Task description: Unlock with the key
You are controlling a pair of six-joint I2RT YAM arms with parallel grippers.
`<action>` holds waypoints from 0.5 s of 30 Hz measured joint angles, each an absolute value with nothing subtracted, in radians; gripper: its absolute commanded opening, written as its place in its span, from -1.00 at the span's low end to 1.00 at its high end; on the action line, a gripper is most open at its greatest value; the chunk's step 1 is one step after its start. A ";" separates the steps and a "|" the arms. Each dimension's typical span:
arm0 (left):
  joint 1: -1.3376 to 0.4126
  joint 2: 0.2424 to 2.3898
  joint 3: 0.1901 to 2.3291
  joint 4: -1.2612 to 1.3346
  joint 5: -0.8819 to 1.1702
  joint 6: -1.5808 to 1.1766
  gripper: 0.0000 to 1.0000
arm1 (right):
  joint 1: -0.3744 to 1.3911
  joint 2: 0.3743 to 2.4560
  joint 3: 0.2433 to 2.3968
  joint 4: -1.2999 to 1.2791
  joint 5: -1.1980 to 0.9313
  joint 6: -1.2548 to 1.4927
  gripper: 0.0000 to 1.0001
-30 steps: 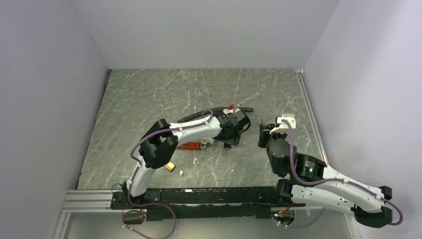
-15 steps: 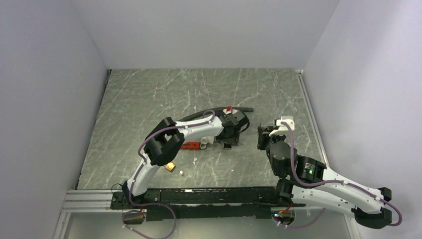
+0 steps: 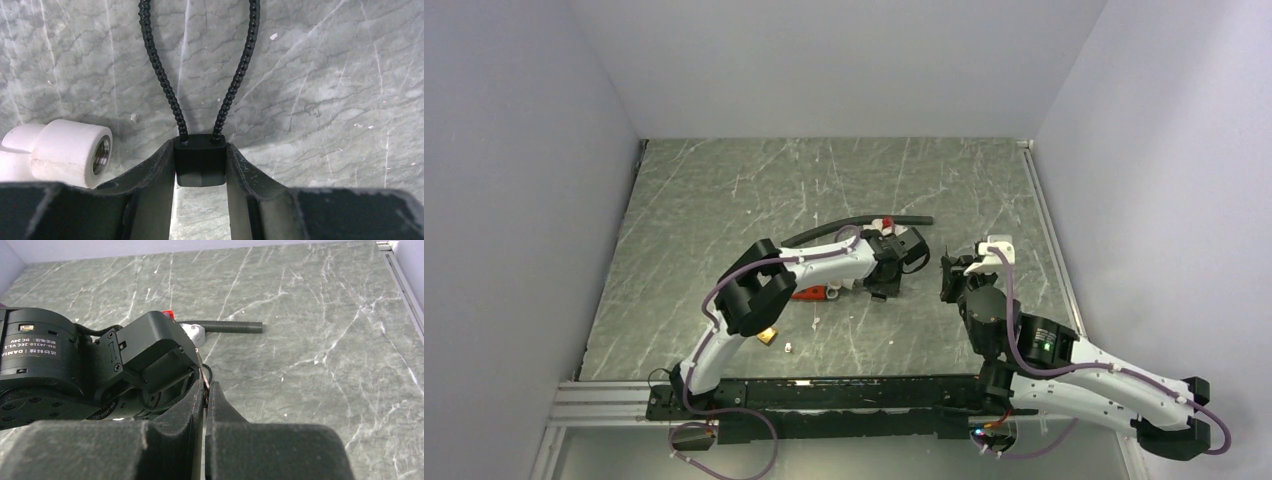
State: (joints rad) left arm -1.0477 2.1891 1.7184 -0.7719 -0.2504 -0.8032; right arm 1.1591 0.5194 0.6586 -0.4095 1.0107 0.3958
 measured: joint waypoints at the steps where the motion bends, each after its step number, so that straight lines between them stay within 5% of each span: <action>1: -1.049 2.189 1.718 -0.772 -0.253 -0.805 -0.92 | 1.159 0.521 0.659 -0.410 1.011 0.396 -1.00; 15: -0.978 1.766 1.345 -0.602 -0.256 -0.832 -1.00 | 1.159 0.408 0.580 -0.213 0.769 0.331 -1.00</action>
